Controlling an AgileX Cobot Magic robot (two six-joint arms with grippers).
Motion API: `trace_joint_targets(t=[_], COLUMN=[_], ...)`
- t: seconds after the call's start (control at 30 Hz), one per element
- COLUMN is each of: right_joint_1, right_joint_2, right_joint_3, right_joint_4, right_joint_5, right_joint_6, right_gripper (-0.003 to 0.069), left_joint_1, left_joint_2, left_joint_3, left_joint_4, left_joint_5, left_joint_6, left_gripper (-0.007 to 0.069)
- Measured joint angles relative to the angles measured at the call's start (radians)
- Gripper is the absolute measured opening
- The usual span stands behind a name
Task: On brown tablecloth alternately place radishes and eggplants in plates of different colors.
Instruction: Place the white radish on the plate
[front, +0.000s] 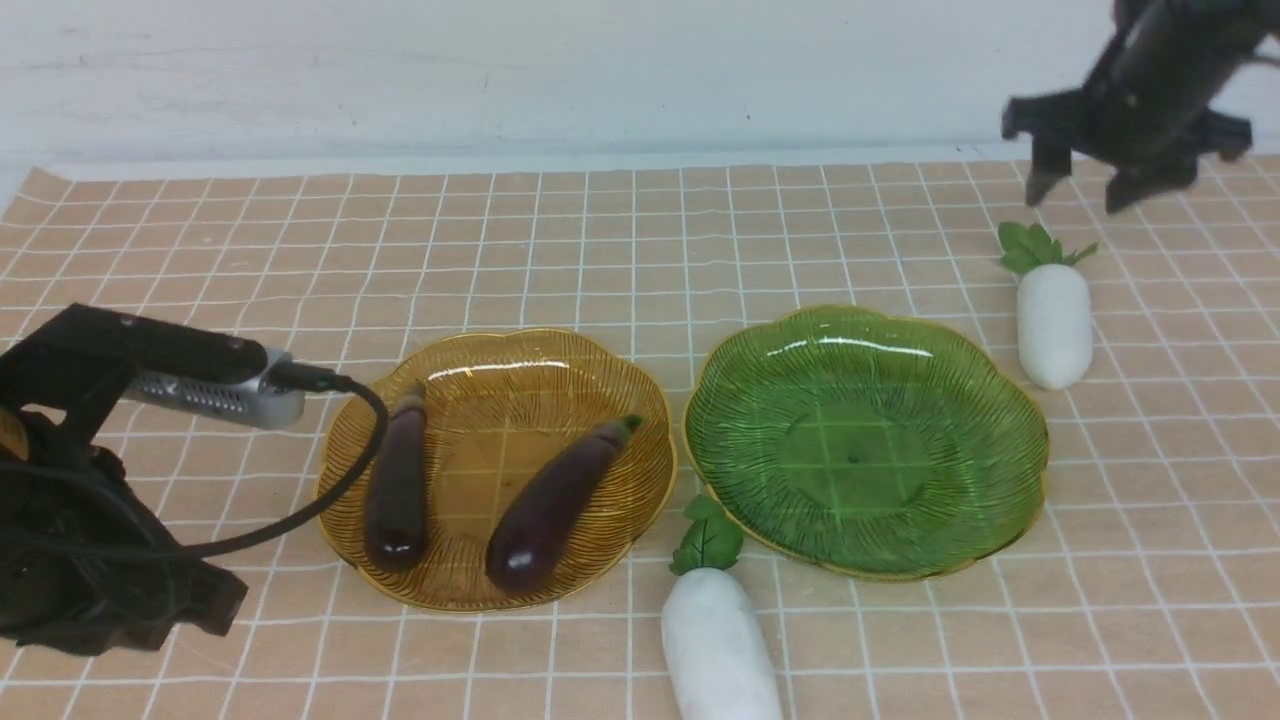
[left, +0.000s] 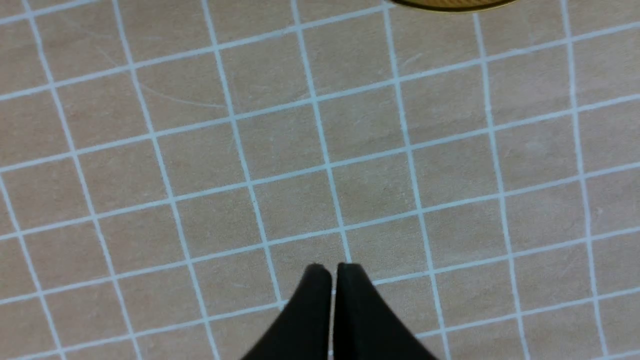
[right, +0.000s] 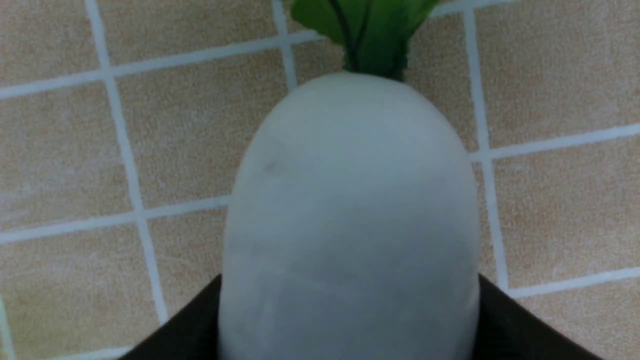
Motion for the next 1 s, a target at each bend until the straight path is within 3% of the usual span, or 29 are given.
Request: trace_joint_targets(t=[0.1, 0.23, 0.3, 0.47, 0.67, 0.77, 1.0], right_joint_1=[0.000, 0.018, 0.043, 0.138, 0.230, 0.259, 0.277], right_joint_2=[-0.060, -0.313, -0.423, -0.581, -0.571, -0.543, -0.489], right_joint_3=[-0.045, -0.008, 0.055, 0.291, 0.503, 0.550, 0.559], right_joint_4=[0.037, 0.219, 0.252, 0.231, 0.171, 0.157, 0.164], right_joint_5=[0.014, 0.013, 0.011, 0.018, 0.024, 0.025, 0.002], right_joint_6=[-0.037, -0.100, -0.123, -0.142, -0.145, -0.153, -0.162], right_gripper=[0.0478, 0.0478, 0.0478, 0.0478, 0.0478, 0.0478, 0.0499], left_joint_1=[0.000, 0.000, 0.000, 0.000, -0.014, -0.078, -0.281], left_joint_2=[-0.001, -0.002, -0.003, -0.003, 0.002, 0.027, 0.150], left_joint_3=[0.000, 0.000, 0.000, 0.000, 0.000, 0.000, -0.005], left_joint_4=[0.017, 0.026, 0.024, -0.006, -0.154, -0.225, -0.242], left_joint_5=[-0.029, -0.049, -0.050, -0.080, -0.176, -0.233, -0.351], left_joint_6=[0.019, 0.021, 0.021, 0.021, 0.050, 0.065, 0.043], left_gripper=[-0.0003, -0.0003, -0.0003, -0.0003, -0.0003, -0.0003, -0.0003])
